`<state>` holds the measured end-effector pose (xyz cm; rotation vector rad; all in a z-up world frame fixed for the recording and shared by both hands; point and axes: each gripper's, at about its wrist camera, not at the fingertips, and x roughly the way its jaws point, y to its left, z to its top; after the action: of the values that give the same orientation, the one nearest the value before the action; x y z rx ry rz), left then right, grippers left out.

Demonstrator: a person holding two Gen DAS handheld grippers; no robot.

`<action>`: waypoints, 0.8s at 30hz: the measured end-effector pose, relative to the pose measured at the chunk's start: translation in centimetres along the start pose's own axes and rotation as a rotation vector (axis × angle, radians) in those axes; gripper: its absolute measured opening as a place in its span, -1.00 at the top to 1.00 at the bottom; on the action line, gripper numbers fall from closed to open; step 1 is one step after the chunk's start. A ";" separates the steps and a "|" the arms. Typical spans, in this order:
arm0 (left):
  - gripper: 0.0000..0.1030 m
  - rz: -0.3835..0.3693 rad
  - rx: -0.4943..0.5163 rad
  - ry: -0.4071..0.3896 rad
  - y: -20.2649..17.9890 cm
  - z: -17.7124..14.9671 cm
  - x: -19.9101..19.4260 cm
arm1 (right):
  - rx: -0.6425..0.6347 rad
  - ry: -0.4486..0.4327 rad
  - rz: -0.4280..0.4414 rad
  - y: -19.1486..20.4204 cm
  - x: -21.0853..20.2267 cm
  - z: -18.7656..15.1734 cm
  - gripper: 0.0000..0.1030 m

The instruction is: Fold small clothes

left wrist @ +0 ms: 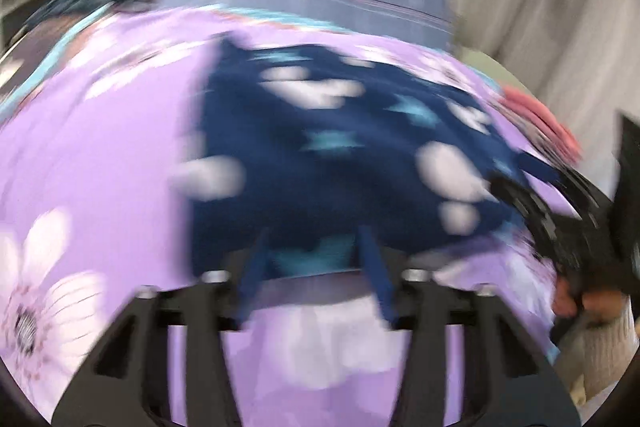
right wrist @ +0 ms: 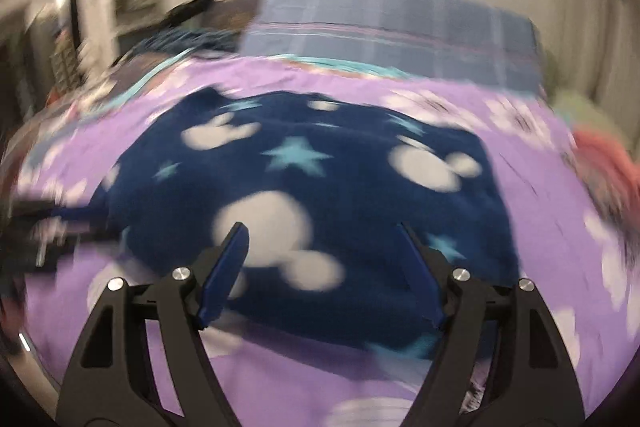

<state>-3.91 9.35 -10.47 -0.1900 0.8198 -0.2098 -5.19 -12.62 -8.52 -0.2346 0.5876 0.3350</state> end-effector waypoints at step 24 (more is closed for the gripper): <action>0.30 -0.383 -0.277 0.083 10.4 2.0 4.3 | -0.535 -0.019 0.079 16.8 4.5 1.1 -0.55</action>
<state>1.58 18.38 -14.76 -0.6037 0.8888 -0.4669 -7.37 4.22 -12.27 -0.7225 0.4801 0.5686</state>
